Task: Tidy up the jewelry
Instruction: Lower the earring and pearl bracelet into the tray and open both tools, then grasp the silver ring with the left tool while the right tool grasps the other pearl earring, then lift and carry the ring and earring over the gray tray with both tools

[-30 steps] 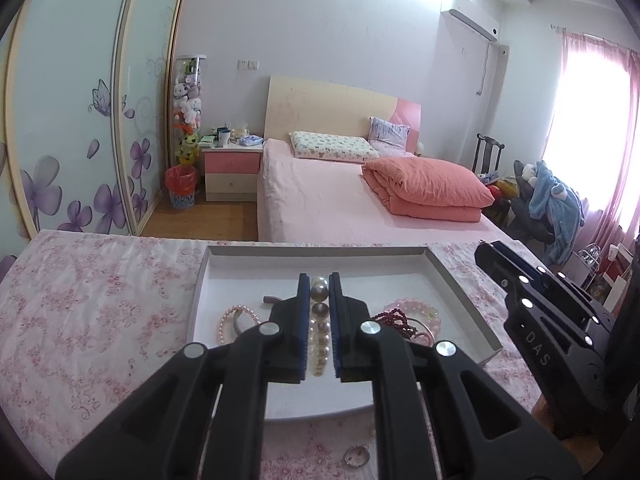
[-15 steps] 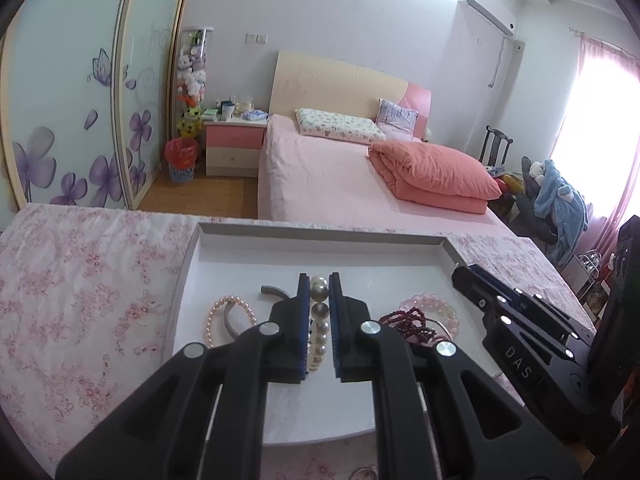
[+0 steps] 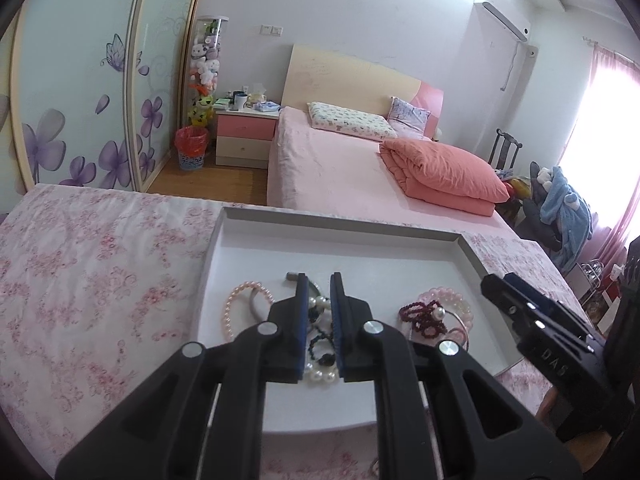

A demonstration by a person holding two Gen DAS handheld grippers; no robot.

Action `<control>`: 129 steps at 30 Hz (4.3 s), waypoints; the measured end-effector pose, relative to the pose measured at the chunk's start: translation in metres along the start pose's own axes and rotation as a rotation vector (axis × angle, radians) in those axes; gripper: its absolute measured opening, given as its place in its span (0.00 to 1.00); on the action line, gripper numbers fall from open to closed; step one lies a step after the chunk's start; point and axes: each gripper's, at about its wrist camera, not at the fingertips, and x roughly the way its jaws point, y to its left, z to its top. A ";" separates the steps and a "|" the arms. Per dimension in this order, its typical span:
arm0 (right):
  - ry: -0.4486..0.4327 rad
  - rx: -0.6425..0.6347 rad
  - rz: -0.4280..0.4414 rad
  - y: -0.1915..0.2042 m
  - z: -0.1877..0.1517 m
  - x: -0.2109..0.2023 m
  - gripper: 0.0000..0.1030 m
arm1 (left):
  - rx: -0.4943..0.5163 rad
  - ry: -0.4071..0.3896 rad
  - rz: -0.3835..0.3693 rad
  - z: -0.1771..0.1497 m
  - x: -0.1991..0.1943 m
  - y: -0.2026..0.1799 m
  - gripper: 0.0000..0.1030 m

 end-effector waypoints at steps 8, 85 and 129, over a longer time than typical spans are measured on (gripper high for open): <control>0.017 -0.019 0.004 -0.001 -0.012 -0.014 0.43 | 0.012 0.018 0.000 -0.017 -0.021 0.006 0.19; 0.347 -0.182 0.063 0.064 -0.085 -0.003 0.19 | 0.100 0.234 0.129 -0.100 -0.028 0.035 0.22; 0.174 -0.067 -0.022 0.009 -0.080 -0.070 0.16 | 0.096 0.175 0.065 -0.105 -0.062 0.010 0.17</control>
